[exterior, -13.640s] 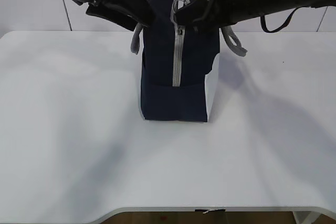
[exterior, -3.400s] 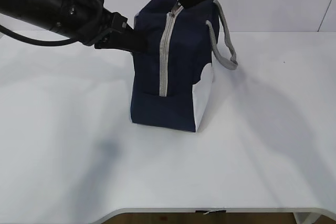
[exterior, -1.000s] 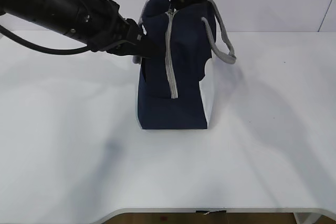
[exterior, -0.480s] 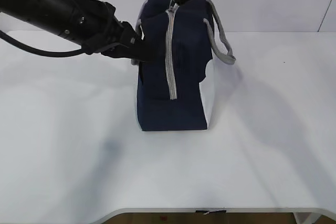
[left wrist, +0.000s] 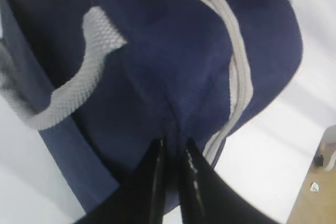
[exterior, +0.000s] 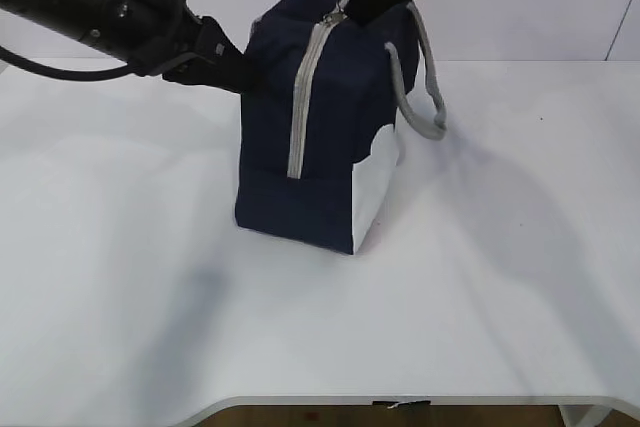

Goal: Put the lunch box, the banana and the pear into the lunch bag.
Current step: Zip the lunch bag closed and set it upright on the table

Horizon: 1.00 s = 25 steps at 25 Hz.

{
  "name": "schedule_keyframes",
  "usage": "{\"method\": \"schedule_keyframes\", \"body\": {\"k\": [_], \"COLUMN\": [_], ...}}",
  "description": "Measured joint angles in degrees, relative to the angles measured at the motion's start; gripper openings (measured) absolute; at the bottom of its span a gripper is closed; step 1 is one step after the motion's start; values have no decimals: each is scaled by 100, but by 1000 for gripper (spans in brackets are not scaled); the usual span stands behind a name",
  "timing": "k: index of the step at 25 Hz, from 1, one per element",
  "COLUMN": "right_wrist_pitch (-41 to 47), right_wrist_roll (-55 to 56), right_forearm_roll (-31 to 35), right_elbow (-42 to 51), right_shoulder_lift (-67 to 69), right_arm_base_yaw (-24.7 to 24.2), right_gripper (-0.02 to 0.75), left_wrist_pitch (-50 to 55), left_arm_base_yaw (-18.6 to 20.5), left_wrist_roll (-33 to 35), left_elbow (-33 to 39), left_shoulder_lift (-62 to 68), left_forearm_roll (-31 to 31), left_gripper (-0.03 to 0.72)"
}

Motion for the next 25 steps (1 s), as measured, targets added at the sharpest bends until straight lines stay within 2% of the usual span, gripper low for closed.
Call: {"method": "schedule_keyframes", "body": {"k": [6,15,18,23,25], "right_wrist_pitch": [10,-316,-338,-372,-384], "right_wrist_roll": [9,9,9,9,9], "right_forearm_roll": [69,264,275,308,320], "right_elbow": [0,0,0,0,0], "right_shoulder_lift": [0,0,0,0,0], "right_arm_base_yaw": [0,0,0,0,0], "right_gripper": [6,6,6,6,6], "left_wrist_pitch": [102,76,-1,-129,-167], "left_arm_base_yaw": [39,39,39,39,39], "left_wrist_roll": [-134,-147,-147,-160,-160], "left_elbow": [-11,-11,-15,-36,-36], "left_shoulder_lift": [0,0,0,0,0], "left_forearm_roll": [249,260,260,249,189], "left_gripper": [53,107,189,428,467]}}
